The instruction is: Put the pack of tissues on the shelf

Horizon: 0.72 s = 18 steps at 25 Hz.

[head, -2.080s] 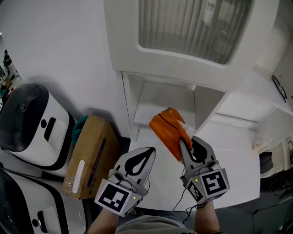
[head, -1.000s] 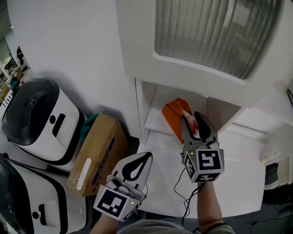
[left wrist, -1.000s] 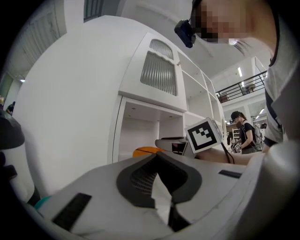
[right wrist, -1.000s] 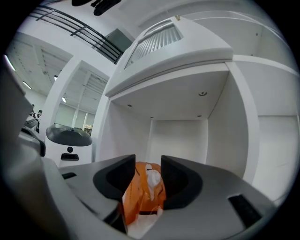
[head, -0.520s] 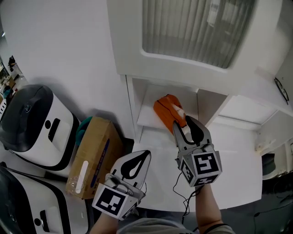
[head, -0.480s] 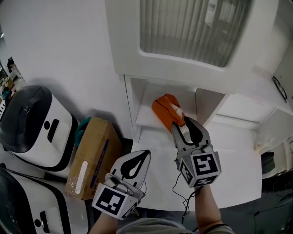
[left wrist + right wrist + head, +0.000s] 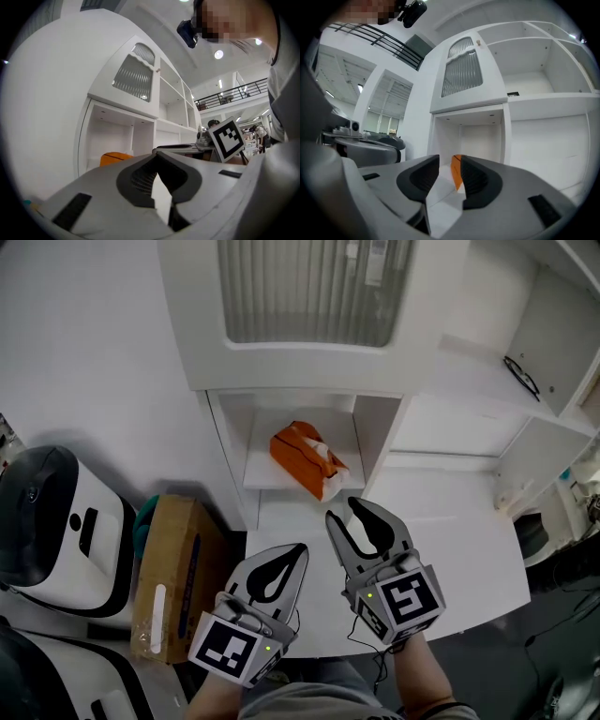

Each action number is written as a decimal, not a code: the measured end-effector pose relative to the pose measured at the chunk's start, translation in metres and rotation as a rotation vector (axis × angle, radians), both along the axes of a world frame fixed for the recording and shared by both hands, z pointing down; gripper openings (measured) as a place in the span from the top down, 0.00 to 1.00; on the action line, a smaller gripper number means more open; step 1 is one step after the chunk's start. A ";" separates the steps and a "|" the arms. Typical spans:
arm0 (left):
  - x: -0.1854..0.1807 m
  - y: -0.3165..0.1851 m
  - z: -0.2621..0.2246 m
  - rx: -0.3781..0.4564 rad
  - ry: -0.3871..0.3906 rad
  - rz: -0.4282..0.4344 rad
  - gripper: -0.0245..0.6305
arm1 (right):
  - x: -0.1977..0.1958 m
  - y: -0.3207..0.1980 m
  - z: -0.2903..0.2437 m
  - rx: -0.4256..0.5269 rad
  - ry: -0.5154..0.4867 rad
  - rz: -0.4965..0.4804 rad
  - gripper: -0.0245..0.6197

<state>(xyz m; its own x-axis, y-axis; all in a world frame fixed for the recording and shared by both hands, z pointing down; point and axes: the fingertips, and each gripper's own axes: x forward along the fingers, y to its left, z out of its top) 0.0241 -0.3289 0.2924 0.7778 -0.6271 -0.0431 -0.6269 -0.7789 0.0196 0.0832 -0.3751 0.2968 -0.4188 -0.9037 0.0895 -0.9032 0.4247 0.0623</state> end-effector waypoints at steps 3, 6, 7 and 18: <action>0.006 0.009 -0.001 0.009 0.011 0.034 0.92 | 0.005 0.015 -0.003 0.026 -0.011 0.026 0.75; 0.010 0.019 0.000 0.015 0.012 0.064 0.92 | 0.008 0.030 0.000 0.037 -0.010 0.047 0.75; 0.012 0.023 0.001 0.016 0.013 0.075 0.92 | 0.009 0.035 0.001 0.034 -0.007 0.053 0.75; 0.015 0.058 0.003 0.030 0.035 0.168 0.92 | 0.007 0.087 -0.006 0.065 -0.016 0.122 0.80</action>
